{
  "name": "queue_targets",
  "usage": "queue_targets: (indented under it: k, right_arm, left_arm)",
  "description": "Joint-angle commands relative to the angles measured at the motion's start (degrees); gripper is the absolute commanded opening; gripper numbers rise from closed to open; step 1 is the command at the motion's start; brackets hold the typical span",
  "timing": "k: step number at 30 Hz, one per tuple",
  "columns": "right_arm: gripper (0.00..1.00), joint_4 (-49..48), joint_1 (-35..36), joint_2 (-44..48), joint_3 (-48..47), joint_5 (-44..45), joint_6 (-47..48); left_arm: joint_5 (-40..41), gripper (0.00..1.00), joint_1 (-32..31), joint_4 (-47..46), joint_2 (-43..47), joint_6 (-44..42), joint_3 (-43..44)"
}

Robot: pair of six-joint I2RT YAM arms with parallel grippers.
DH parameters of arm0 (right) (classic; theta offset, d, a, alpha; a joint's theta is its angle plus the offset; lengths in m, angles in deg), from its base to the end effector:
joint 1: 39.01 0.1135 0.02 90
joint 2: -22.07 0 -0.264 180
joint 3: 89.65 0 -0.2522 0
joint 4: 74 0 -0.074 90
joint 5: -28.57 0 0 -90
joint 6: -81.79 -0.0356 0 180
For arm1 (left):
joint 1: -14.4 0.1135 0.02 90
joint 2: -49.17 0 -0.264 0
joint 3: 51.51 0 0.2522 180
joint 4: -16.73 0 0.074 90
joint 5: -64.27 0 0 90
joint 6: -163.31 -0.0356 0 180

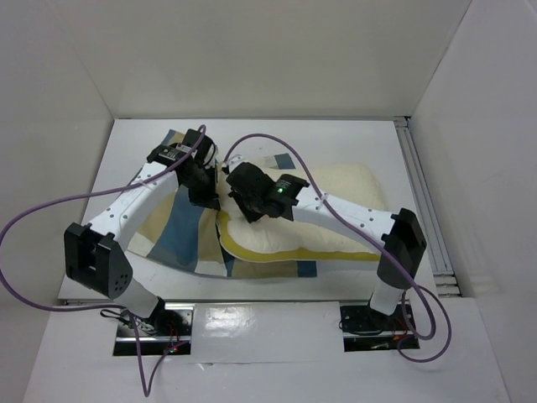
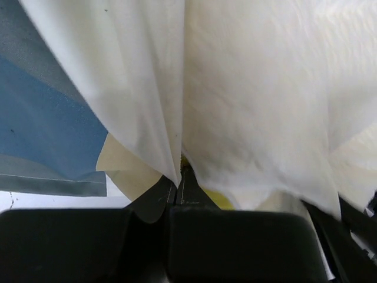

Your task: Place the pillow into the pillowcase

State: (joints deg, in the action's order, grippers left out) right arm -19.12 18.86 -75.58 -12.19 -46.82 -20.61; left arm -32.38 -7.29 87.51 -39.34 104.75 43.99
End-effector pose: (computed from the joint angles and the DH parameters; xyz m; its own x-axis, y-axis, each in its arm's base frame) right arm 0.2077 0.3138 0.3136 -0.5553 -0.4935 -0.6694 -0.6286 0.7761 -0.0506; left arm 0.2882 -0.1191 0.3100 -0.9275 -0.1887 -0.3226 -0.0811 0.9443 -0.3190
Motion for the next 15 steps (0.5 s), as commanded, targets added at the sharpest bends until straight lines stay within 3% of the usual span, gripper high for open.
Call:
queue_targets:
  k: [1, 13, 15]
  right_arm:
    - [0.00, -4.56, -4.77, -2.81, -3.69, 5.17, -1.57]
    - [0.00, -15.10, -6.63, -11.16, 0.35, 7.90, -9.04]
    - [0.22, -16.24, -6.63, -10.38, 0.35, 6.31, -9.57]
  left_arm:
    - [-3.28, 0.00, -0.72, 1.79, 2.46, -0.77, -0.26]
    - [-4.51, 0.00, -0.72, 3.37, 2.46, -1.29, -0.26]
    - [-3.98, 0.00, -0.72, 3.37, 2.46, -1.29, -0.79]
